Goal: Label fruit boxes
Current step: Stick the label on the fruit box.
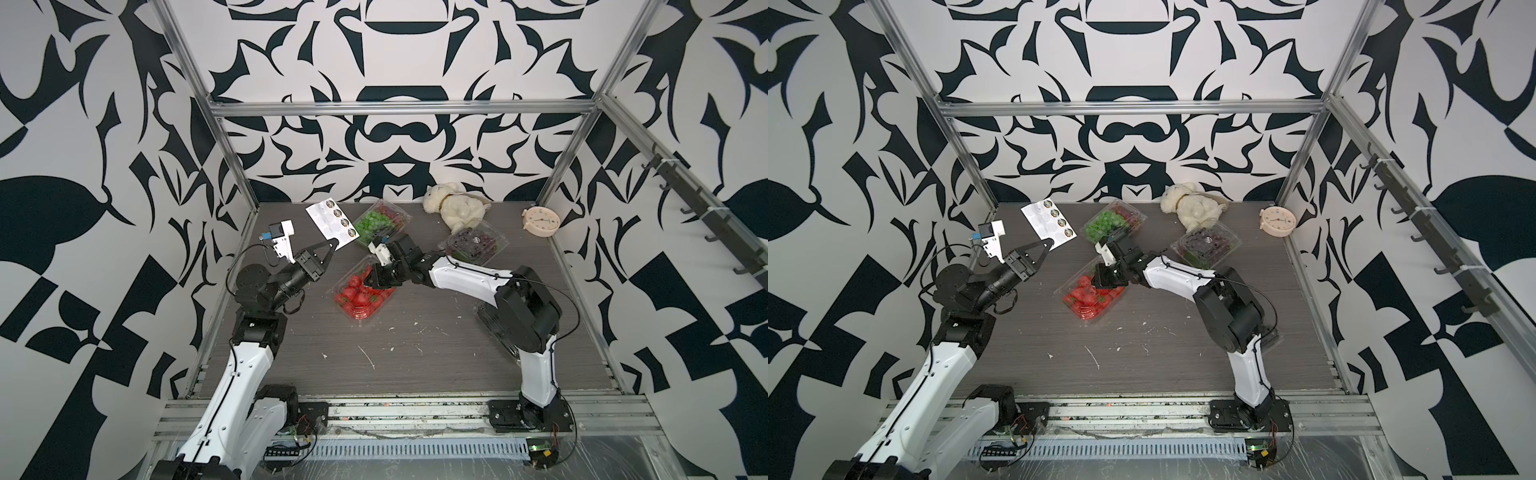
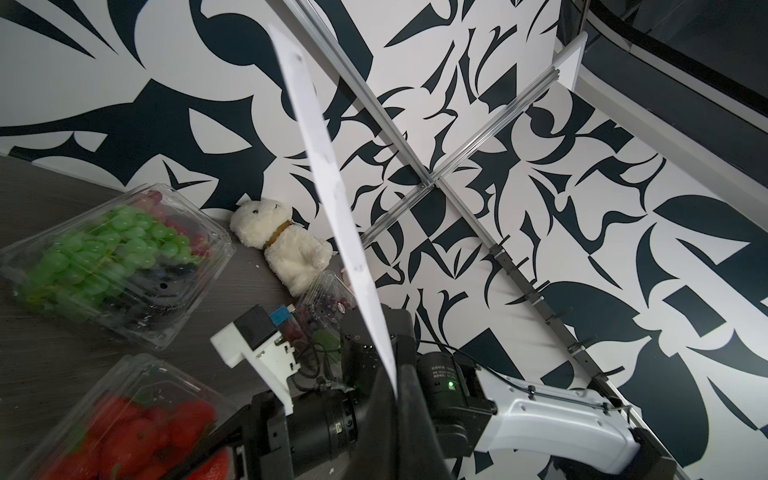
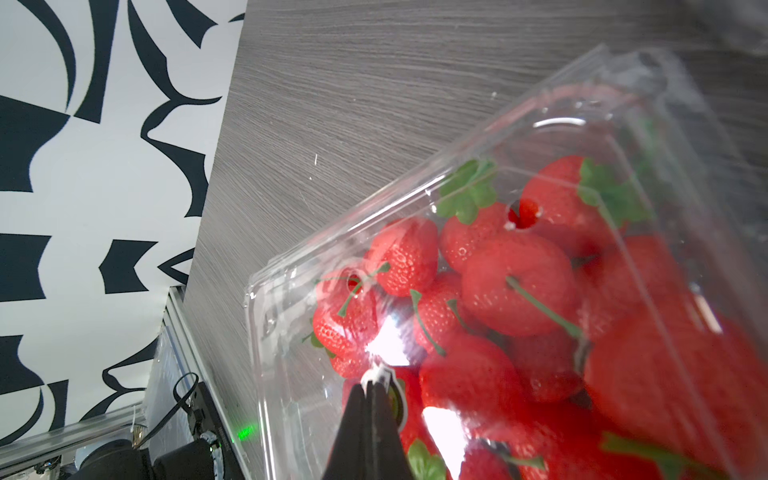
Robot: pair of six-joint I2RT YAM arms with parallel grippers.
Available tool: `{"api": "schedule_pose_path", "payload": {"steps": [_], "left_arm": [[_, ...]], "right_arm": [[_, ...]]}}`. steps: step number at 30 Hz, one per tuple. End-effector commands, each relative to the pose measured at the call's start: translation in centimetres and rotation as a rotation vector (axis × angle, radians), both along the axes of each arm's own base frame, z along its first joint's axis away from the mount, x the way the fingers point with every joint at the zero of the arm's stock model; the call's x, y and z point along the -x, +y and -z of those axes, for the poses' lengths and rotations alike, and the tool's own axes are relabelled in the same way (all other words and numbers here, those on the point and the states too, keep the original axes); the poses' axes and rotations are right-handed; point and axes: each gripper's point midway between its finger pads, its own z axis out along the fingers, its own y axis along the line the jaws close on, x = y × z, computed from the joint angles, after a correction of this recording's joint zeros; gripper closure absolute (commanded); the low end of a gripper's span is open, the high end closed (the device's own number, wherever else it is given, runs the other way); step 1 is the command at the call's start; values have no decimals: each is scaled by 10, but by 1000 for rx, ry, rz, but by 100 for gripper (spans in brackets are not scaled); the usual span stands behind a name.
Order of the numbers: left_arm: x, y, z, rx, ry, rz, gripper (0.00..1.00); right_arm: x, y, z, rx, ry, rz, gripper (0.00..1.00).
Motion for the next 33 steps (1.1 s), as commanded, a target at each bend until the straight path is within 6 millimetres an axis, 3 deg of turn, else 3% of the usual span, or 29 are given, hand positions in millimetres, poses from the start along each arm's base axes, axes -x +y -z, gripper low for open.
{"api": "schedule_pose_path", "payload": {"steps": [1,6,11,15,19,22,23,27,29,33], "left_arm": [[1,-4,-1,13,-21,38,100],[-7,-10,1,62,16,87,100],[-16,-18,-1,118,26,145,100],[-18,-42,-3,129,21,226,100],[-21,-71,-3,131,20,304,100],[-20,-84,-11,158,-4,351,100],[-25,-90,-4,163,18,363,100],[-26,-108,-7,187,8,425,100],[-26,-114,-8,200,7,451,100],[-27,-121,-12,223,-2,482,100]], "right_arm": [[-4,-5,-51,-81,-119,17,92],[0,-21,-102,-188,-232,48,78],[6,-53,-145,-323,-324,122,71],[17,-74,-179,-447,-396,150,61],[30,-80,-213,-578,-428,129,56],[30,-91,-229,-667,-430,152,53],[29,-94,-232,-688,-433,163,52],[29,-104,-245,-753,-437,177,47],[30,-105,-250,-770,-438,174,41],[31,-107,-253,-773,-444,177,41]]}}
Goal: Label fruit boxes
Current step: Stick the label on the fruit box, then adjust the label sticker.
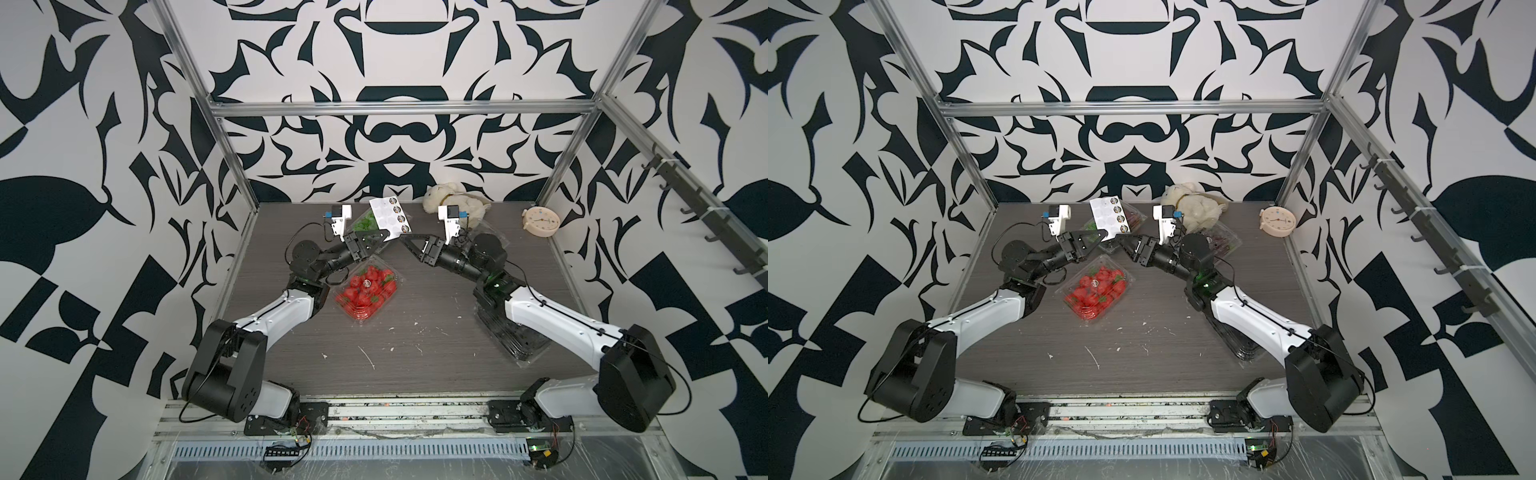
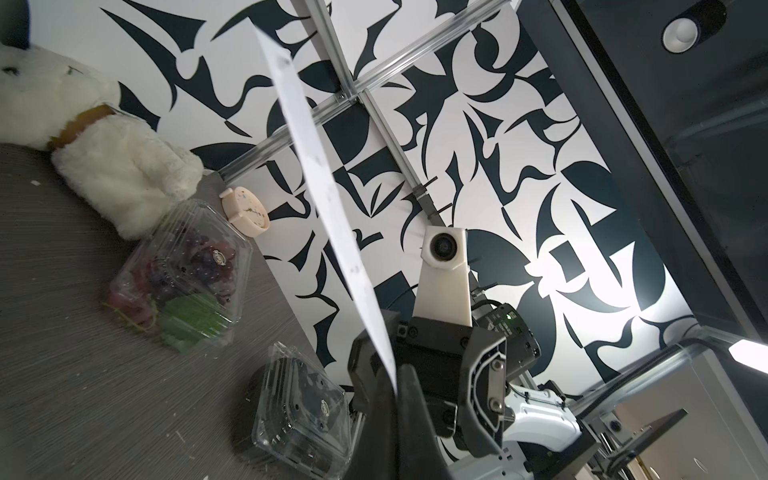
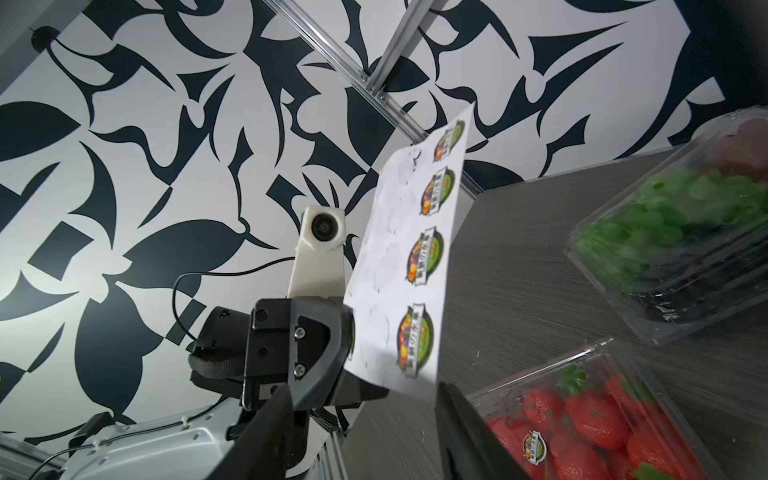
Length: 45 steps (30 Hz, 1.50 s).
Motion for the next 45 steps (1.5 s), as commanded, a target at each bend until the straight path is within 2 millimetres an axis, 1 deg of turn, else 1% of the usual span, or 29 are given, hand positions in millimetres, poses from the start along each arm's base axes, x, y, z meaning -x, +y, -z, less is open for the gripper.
{"api": "schedule_pose_path", "payload": {"steps": [1,3,4,6,7,9,13,15,18,20,22,25,30,33,38,41,43,44,45], "left_arm": [[10,-4,-28,54,-95,44,100],[11,-8,-30,55,-100,55,100],[12,-9,-30,54,-103,59,100],[13,-11,-30,55,-105,65,100],[14,-12,-31,55,-107,71,100],[15,-14,-31,54,-108,76,100],[16,-14,-31,51,-114,81,100],[17,-15,-30,50,-113,83,100],[18,-16,-31,48,-119,90,100],[18,-16,-31,48,-119,92,100],[18,-17,-30,46,-119,98,100],[20,-18,-31,46,-125,105,100],[21,-19,-30,43,-124,111,100],[22,-19,-30,43,-126,113,100],[22,-19,-30,43,-125,114,100],[23,-18,-29,42,-125,114,100],[23,-18,-29,42,-124,113,100],[23,-18,-30,44,-123,111,96],[23,-17,-30,44,-124,110,88]], "right_arm": [[11,-6,-38,-85,-87,-20,41],[9,-7,-38,-88,-84,-12,42],[8,-7,-39,-92,-86,-11,45],[7,-7,-41,-100,-88,-11,48],[7,-7,-42,-104,-92,-12,50],[4,-7,-43,-110,-91,-11,58],[3,-6,-46,-124,-93,-19,63],[2,-4,-46,-129,-88,-28,67],[2,-2,-46,-132,-87,-39,72],[2,-1,-47,-133,-86,-46,73],[2,0,-48,-134,-90,-51,77],[2,1,-48,-133,-88,-57,80],[2,2,-50,-141,-91,-66,81],[3,3,-51,-141,-93,-70,83],[3,3,-52,-142,-92,-71,91],[2,3,-51,-139,-90,-72,100],[3,3,-50,-136,-90,-73,100],[3,3,-50,-136,-91,-73,100],[3,3,-50,-135,-96,-72,100]]}}
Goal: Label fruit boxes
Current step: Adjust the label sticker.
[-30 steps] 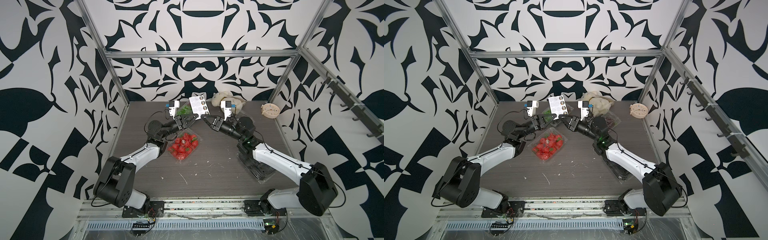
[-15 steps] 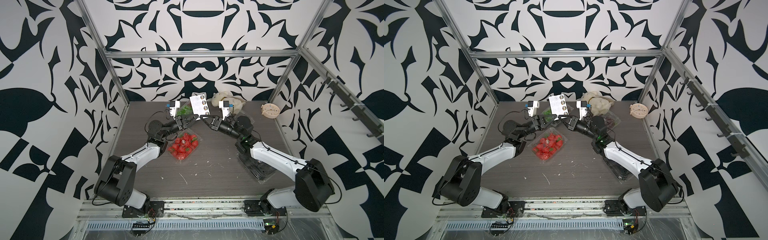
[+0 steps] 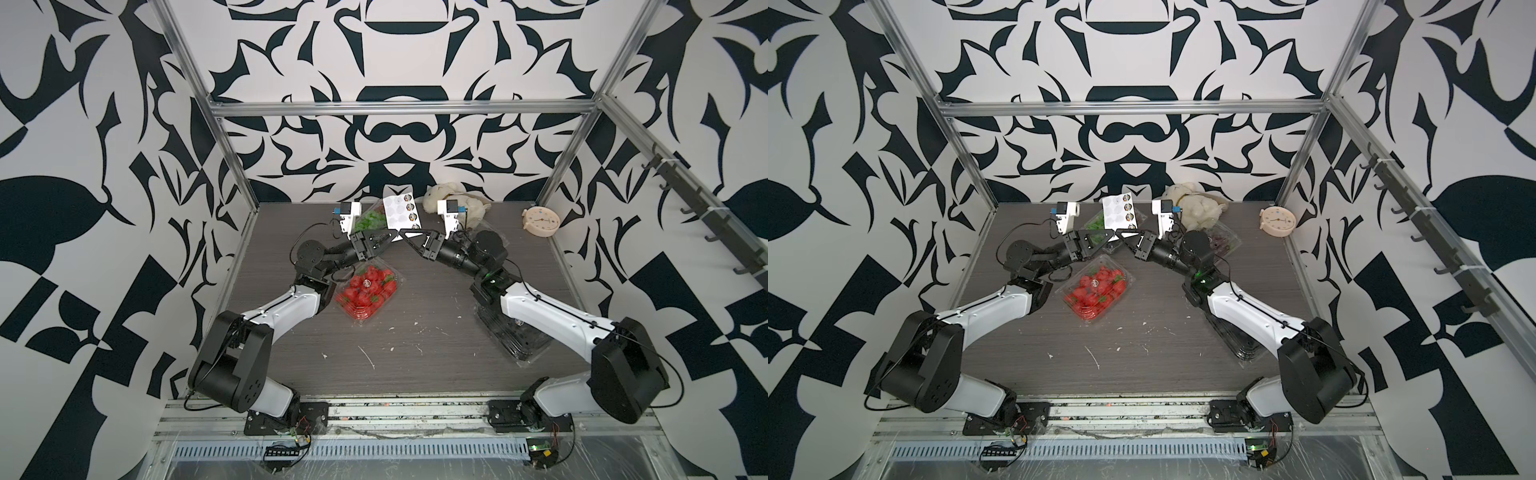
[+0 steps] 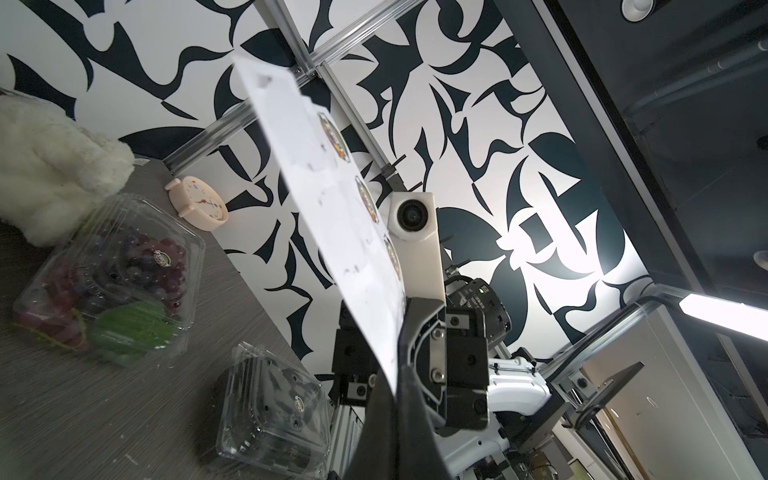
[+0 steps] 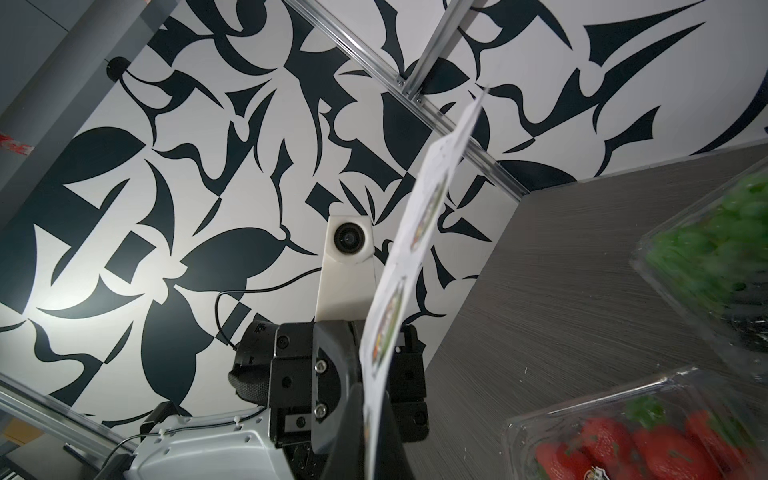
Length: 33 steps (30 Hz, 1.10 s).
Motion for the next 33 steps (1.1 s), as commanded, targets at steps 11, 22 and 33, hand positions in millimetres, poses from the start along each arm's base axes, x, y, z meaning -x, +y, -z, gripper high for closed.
{"api": "schedule_pose_path", "payload": {"steps": [11,22,33], "left_arm": [[8,5,-16,31,-53,2,86],[5,10,-15,40,-42,-16,87],[5,10,-15,48,-46,-6,95]], "right_arm": [[5,-6,-35,-52,-109,10,100],[4,-7,-35,-54,-105,13,100],[2,-6,-35,-60,-100,9,100]]}}
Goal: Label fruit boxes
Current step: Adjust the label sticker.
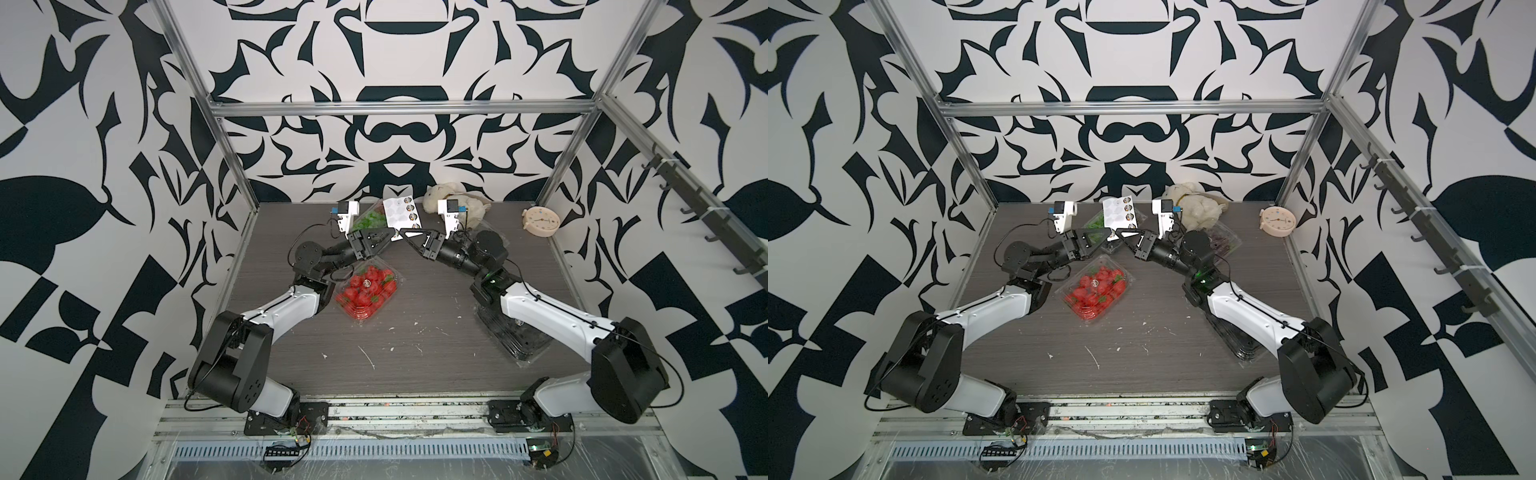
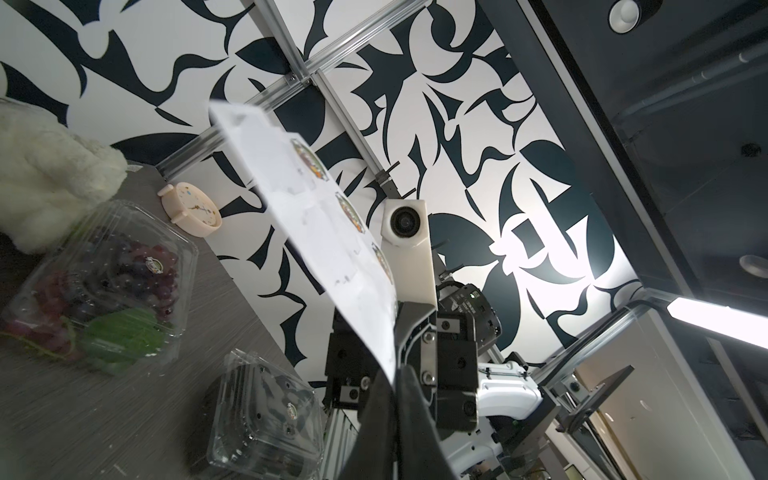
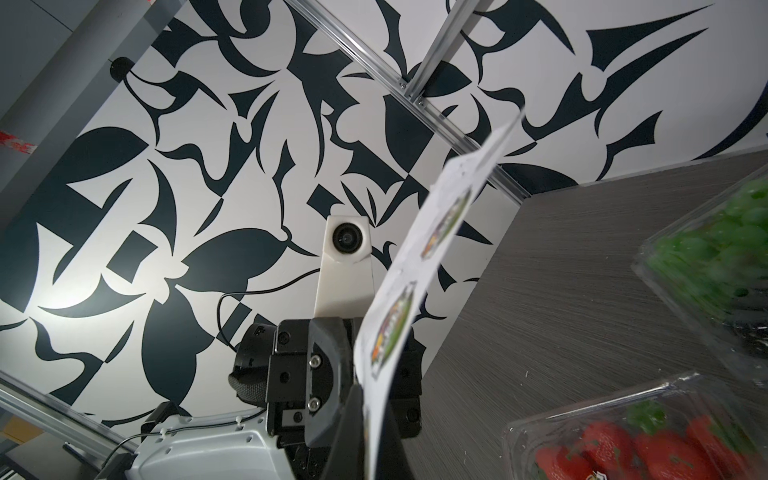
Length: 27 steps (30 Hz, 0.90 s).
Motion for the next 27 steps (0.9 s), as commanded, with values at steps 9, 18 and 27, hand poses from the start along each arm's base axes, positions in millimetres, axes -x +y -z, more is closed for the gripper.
{"api": "schedule_pose_path", "payload": {"steps": [9,18,27], "left_arm": [[4,3,-8,23,-46,8,100],[4,3,-12,32,-51,14,100],[4,2,-13,36,-52,23,100]], "right_arm": [[7,-6,-38,-82,-100,-25,100],[4,-14,-32,-77,-79,-21,92],[5,-5,-31,-87,-74,-79,89]]}}
